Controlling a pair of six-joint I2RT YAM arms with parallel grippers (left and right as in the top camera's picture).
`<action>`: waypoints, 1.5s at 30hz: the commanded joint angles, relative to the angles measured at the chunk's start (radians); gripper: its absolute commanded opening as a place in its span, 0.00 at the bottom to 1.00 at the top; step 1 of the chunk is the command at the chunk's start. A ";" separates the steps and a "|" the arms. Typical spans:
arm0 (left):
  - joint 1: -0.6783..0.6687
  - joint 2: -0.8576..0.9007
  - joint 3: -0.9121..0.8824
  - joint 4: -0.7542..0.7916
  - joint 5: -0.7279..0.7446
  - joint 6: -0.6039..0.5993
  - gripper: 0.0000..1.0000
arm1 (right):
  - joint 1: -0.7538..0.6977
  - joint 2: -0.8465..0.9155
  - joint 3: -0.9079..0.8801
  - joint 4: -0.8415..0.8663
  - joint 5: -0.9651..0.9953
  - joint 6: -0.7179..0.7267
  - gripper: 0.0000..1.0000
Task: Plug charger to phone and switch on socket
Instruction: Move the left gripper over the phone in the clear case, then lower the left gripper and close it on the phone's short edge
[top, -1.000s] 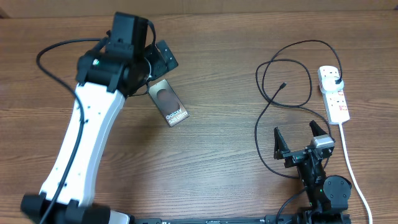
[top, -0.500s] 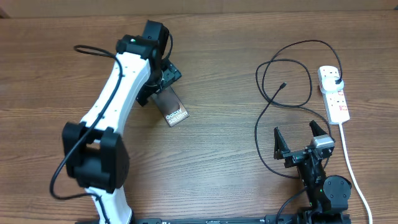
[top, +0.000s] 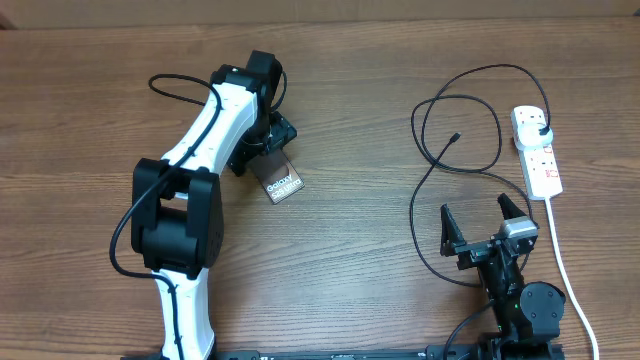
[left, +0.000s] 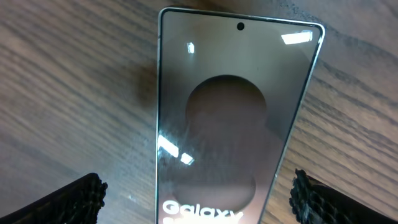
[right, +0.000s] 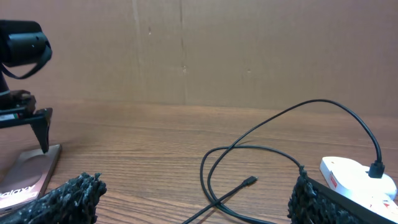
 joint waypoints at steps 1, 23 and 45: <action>-0.009 0.029 0.023 0.011 -0.009 0.072 1.00 | 0.004 -0.010 -0.010 0.003 0.009 -0.002 1.00; -0.033 0.033 -0.011 0.071 -0.016 0.079 1.00 | 0.004 -0.010 -0.010 0.003 0.009 -0.002 1.00; -0.034 0.033 -0.119 0.128 -0.009 0.044 1.00 | 0.004 -0.010 -0.010 0.003 0.009 -0.002 1.00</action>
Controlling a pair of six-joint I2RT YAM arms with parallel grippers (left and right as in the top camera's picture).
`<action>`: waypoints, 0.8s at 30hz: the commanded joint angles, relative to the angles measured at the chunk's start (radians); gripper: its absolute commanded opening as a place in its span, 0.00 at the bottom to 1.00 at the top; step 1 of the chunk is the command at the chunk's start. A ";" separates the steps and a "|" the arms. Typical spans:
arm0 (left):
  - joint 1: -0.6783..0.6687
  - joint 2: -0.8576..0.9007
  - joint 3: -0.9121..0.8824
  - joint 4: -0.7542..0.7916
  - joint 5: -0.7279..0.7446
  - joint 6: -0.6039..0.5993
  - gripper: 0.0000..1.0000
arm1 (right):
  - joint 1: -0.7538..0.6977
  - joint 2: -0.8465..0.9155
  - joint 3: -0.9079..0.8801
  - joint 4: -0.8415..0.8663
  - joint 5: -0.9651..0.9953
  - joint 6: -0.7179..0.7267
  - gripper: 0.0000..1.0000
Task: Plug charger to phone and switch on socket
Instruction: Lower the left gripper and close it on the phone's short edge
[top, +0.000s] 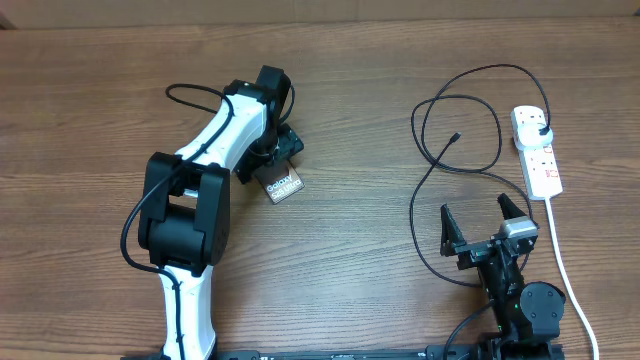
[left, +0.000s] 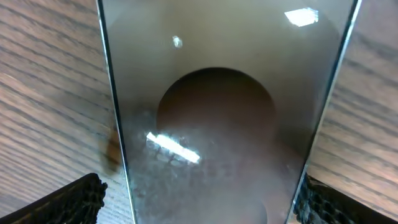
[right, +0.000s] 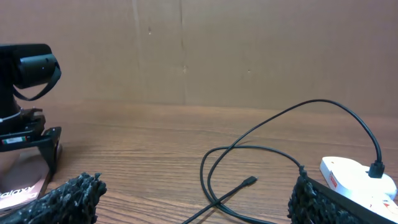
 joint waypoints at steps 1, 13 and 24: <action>-0.008 0.010 -0.019 0.009 -0.009 -0.015 1.00 | 0.004 -0.010 -0.010 0.003 0.009 -0.002 1.00; -0.009 0.010 -0.083 0.071 0.013 -0.014 1.00 | 0.004 -0.010 -0.010 0.003 0.009 -0.002 1.00; -0.010 0.010 -0.083 0.084 0.035 -0.014 0.99 | 0.004 -0.010 -0.010 0.003 0.009 -0.002 1.00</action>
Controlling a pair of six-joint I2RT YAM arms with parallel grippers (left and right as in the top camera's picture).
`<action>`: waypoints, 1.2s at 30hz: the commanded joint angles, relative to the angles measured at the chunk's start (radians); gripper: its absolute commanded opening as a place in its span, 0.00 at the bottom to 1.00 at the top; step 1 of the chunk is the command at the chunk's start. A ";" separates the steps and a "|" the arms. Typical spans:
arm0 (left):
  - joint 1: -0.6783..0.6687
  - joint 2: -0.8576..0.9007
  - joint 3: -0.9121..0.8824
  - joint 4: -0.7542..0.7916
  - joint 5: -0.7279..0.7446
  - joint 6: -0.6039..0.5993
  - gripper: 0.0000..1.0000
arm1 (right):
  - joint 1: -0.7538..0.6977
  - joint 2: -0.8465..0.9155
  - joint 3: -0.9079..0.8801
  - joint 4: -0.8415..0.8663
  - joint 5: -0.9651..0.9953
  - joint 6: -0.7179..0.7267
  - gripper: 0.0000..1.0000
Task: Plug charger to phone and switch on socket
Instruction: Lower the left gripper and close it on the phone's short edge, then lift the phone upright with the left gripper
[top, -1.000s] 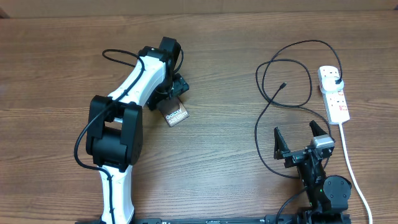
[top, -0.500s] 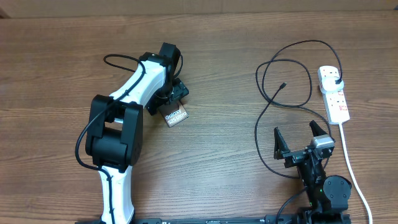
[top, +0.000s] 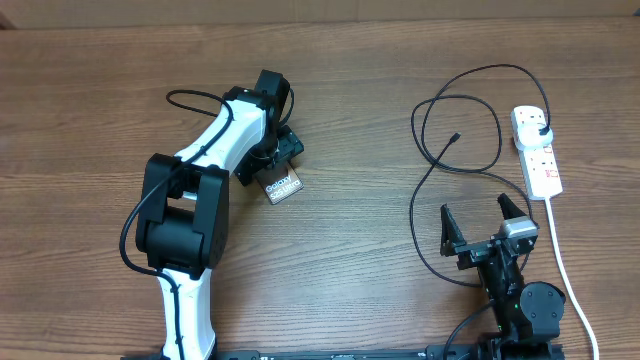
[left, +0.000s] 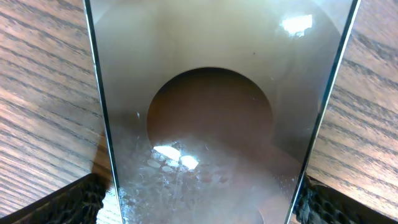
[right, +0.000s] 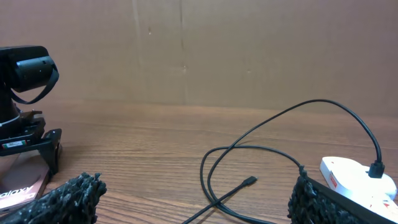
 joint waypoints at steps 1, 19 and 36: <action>-0.010 0.027 -0.031 0.014 0.024 -0.014 0.99 | 0.004 -0.010 -0.010 0.003 0.010 -0.002 1.00; -0.007 0.026 -0.021 0.019 0.024 -0.002 0.82 | 0.004 -0.010 -0.010 0.003 0.009 -0.002 1.00; -0.006 0.023 0.255 -0.216 0.122 0.141 0.75 | 0.004 -0.010 -0.010 0.003 0.009 -0.002 1.00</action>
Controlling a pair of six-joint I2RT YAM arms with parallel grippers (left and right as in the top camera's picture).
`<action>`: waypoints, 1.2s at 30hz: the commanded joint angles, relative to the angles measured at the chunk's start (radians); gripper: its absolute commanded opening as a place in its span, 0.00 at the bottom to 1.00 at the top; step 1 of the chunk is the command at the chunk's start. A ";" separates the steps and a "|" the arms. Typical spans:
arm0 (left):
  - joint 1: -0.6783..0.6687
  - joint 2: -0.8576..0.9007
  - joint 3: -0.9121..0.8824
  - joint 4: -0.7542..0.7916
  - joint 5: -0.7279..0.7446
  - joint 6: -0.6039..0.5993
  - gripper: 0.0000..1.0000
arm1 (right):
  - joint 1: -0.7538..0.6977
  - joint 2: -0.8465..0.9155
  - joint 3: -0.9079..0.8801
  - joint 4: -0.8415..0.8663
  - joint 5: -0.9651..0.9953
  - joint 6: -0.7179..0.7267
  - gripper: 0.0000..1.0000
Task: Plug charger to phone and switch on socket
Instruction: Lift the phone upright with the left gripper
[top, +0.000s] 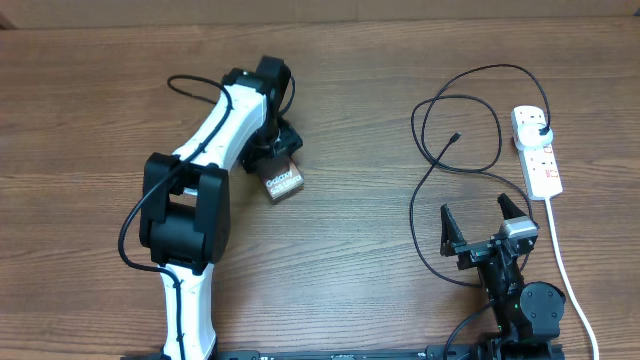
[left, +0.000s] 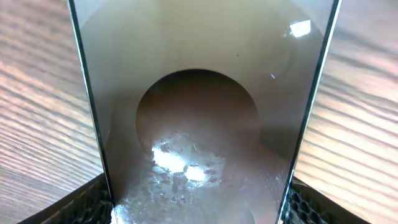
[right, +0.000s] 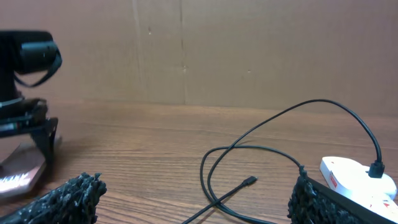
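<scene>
The phone (top: 284, 184), dark glass with "Galaxy" lettering, lies left of centre under my left arm. My left gripper (top: 271, 160) is shut on its far end. In the left wrist view the phone (left: 199, 93) fills the frame, with the fingers (left: 93, 199) pressed against both long edges and the gripper (left: 196, 208) at the bottom. From the right wrist view the phone (right: 18, 177) looks tilted off the wood. The black charger cable (top: 462, 110) loops at the right, its free plug (top: 456, 137) (right: 249, 181) bare on the table. My right gripper (top: 485, 238) (right: 193, 205) stands open and empty.
A white power strip (top: 537, 150) (right: 357, 177) lies at the far right with the charger plugged into its top socket (top: 541, 127). Its white lead (top: 556, 250) runs down toward the front edge. A cardboard wall (right: 249, 50) stands behind the table.
My left fingers have come in from just beside the phone onto its long edges. The phone now sits tilted, partly off the wood. The right arm and cable are unchanged.
My left gripper hung open above the phone, with the whole top end in view. It then stood lower, the fingers on either side of the glass, then lower still. Now it grips the phone's edges. The right gripper stayed open near the front throughout.
</scene>
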 joint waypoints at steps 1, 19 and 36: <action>-0.006 -0.005 0.085 -0.033 0.087 0.097 0.75 | 0.004 -0.010 -0.010 0.003 0.008 -0.002 1.00; -0.006 -0.006 0.137 -0.247 0.657 0.288 0.74 | 0.004 -0.010 -0.010 0.003 0.008 -0.002 1.00; -0.006 -0.006 0.137 -0.242 0.813 0.319 0.75 | 0.005 -0.010 -0.010 0.137 -0.737 0.435 1.00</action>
